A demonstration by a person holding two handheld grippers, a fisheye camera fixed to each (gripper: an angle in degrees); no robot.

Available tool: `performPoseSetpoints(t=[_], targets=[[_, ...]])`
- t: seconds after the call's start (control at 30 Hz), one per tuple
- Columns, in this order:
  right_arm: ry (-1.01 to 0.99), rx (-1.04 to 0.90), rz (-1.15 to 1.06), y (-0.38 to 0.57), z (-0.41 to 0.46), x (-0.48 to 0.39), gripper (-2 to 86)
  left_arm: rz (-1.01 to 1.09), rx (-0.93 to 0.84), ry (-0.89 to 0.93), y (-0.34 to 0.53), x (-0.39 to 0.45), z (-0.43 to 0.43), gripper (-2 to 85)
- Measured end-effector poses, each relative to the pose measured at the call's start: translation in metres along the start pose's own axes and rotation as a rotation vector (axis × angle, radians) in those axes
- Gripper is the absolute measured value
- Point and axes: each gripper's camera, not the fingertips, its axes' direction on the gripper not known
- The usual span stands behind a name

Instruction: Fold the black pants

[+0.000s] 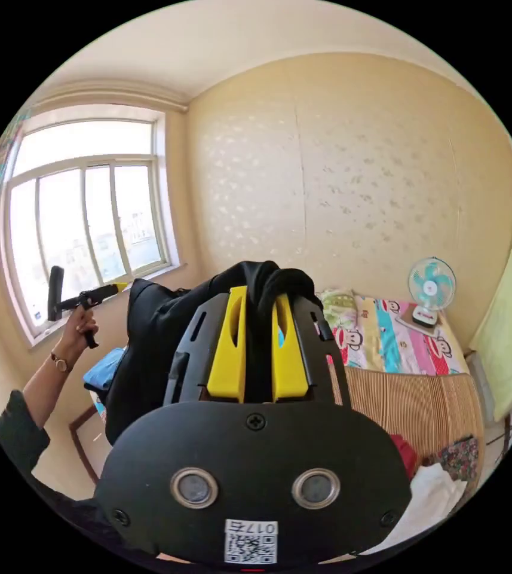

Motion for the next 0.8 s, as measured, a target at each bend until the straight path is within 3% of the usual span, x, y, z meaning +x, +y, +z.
performPoseSetpoints(t=[0.07, 0.23, 0.33, 0.43, 0.63, 0.73, 0.8], targets=[[0.083, -0.093, 0.012, 0.021, 0.032, 0.0, 11.7, 0.043, -0.083, 0.043, 0.032, -0.027, 0.026, 7.2], [-0.108, -0.245, -0.142, 0.209, 0.105, -0.001, 11.9, 0.207, -0.317, -0.057, 0.208, -0.064, 0.097, 8.5], [-0.151, -0.431, -0.052, 0.326, 0.132, 0.015, 11.8, 0.214, -0.501, -0.116, 0.327, -0.082, 0.131, 9.0], [-0.188, -0.46, 0.042, 0.412, 0.106, 0.019, 11.9, 0.155, -0.521, -0.115, 0.402, -0.085, 0.124, 9.2], [-0.039, -0.393, 0.29, 0.481, 0.009, 0.047, 12.4, 0.012, -0.359, 0.149, 0.446, -0.022, 0.09, 9.6], [-0.13, -0.275, 0.392, 0.479, -0.03, 0.09, 12.4, 0.058, -0.467, 0.426, 0.457, 0.044, 0.138, 10.3], [-0.135, -0.262, 0.403, 0.472, -0.046, 0.11, 12.4, 0.188, -0.567, 0.459, 0.464, 0.09, 0.172, 10.9]])
